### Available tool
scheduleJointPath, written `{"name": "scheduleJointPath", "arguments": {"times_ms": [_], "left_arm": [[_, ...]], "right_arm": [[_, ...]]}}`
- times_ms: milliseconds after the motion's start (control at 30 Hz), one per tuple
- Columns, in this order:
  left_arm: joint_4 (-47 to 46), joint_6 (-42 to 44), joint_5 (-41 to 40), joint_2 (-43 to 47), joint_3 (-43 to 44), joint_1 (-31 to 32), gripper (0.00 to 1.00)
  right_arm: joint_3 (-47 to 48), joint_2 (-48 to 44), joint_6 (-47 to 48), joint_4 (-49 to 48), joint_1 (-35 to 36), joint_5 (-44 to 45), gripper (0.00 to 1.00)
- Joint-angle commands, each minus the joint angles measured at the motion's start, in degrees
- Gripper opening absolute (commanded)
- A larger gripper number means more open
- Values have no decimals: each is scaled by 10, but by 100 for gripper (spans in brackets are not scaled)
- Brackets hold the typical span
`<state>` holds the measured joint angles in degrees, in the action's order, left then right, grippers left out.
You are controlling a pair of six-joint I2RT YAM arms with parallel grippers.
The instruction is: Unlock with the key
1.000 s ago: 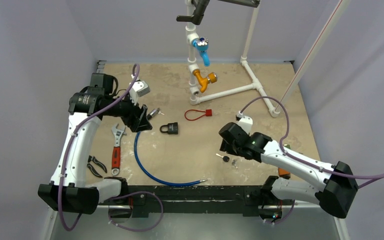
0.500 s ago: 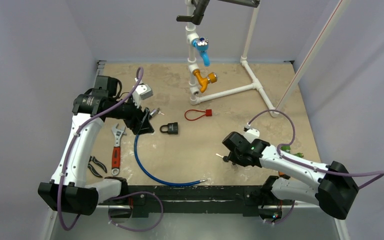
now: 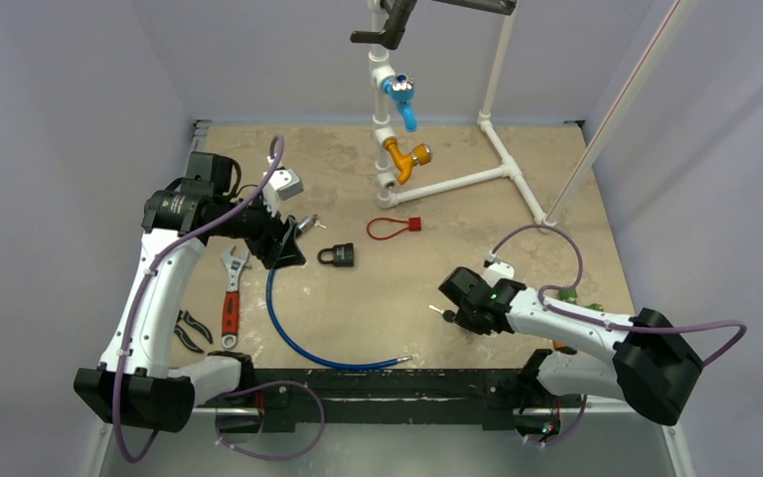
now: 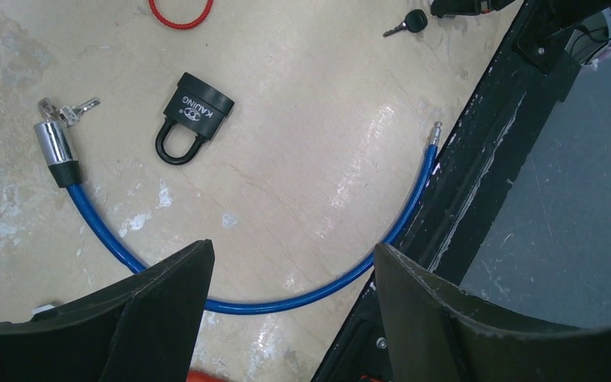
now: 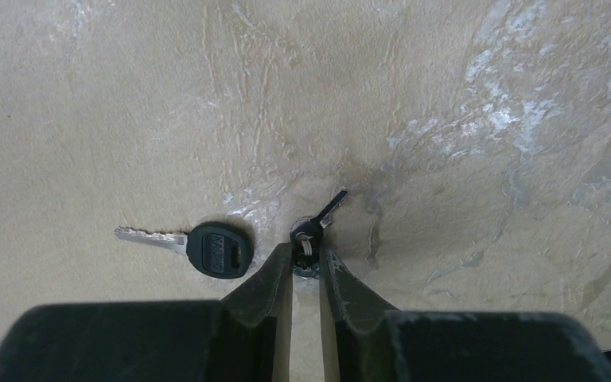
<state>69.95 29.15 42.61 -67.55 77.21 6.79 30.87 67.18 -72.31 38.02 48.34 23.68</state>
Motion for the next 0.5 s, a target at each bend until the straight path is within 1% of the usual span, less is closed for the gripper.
{"name": "scheduleJointPath", "arguments": {"times_ms": [0, 33, 133, 200, 333, 400, 467], "left_arm": [[-10, 2, 8, 12, -2, 2, 73], [-10, 6, 9, 13, -3, 2, 73], [-6, 19, 14, 16, -5, 2, 72], [5, 37, 21, 17, -5, 1, 72], [35, 99, 28, 23, -1, 2, 71], [49, 129, 34, 28, 4, 3, 71], [57, 150, 51, 36, 7, 7, 71]], "right_arm": [[9, 17, -3, -23, -3, 18, 5], [11, 19, 2, -25, -3, 19, 0], [23, 19, 24, -24, -2, 21, 0], [32, 2, 50, -24, -2, 21, 0], [64, -53, 117, -12, -2, 18, 0], [89, -87, 169, -6, -2, 20, 0], [110, -126, 227, -24, -1, -13, 0]]}}
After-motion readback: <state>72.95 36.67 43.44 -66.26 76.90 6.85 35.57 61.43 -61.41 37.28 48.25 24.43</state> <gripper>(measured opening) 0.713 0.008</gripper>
